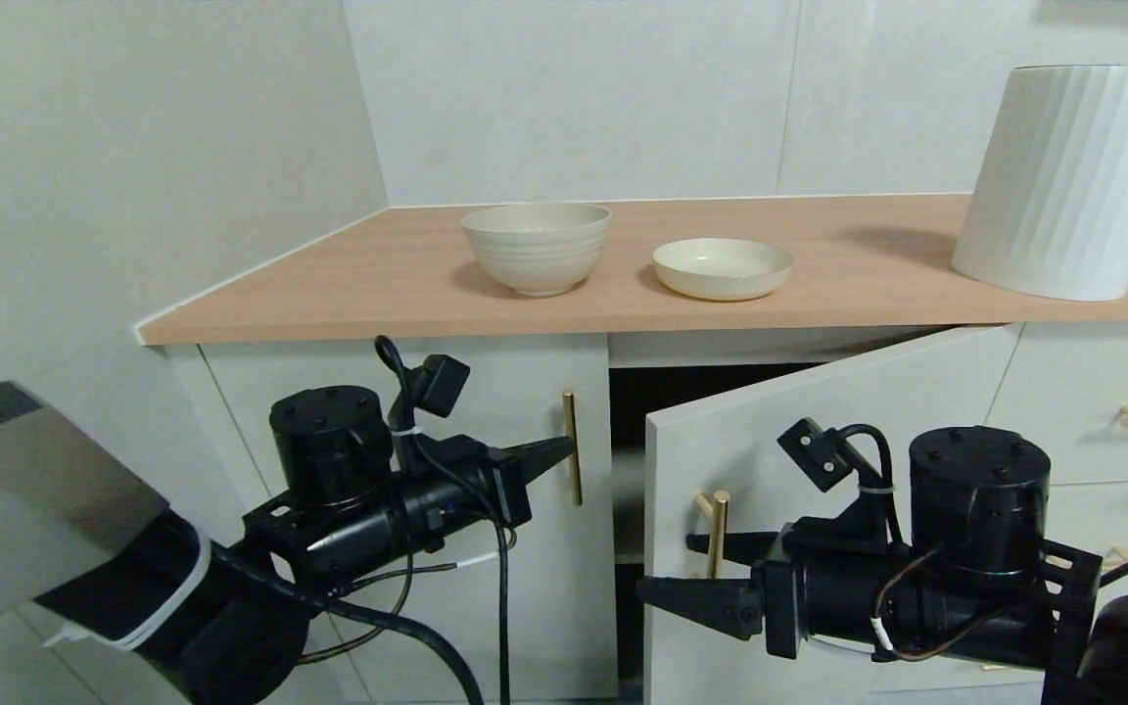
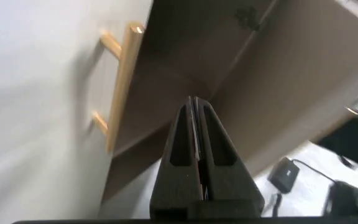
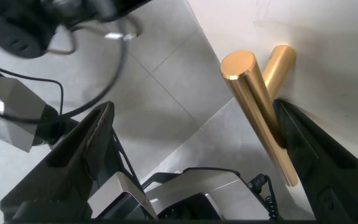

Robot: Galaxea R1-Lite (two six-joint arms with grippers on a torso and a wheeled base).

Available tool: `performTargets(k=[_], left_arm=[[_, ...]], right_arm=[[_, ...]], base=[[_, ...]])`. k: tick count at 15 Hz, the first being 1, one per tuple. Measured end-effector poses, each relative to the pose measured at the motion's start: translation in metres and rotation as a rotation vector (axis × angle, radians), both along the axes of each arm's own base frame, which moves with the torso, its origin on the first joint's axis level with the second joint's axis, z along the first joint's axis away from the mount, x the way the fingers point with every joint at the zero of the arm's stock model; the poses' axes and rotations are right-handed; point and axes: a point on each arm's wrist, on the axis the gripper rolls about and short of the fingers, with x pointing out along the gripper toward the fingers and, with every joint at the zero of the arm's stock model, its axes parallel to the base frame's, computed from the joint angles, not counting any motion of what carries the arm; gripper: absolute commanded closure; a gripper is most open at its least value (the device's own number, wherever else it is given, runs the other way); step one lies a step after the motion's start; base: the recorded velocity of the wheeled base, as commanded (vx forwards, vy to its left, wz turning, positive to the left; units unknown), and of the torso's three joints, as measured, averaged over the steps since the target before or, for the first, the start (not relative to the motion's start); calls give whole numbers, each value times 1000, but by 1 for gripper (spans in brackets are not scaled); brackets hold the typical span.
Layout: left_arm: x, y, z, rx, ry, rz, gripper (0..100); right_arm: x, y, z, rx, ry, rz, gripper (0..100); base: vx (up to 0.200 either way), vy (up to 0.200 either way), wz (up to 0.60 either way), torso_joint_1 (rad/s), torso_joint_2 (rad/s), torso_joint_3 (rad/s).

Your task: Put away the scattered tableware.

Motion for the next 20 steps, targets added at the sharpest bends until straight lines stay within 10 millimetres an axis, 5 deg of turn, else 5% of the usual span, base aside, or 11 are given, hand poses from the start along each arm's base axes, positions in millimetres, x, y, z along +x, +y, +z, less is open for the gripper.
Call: performTargets(k=[9, 20], left_arm=[[-1, -52, -46, 63, -80, -142, 100], [-12, -78, -59, 38, -119, -216, 100]], right_arm=[[-2, -2, -2, -6, 2, 1, 0], [-1, -16, -9, -73, -59, -66, 0]], base=[[0, 0, 0, 0, 0, 0], [0, 0, 0, 0, 0, 0]])
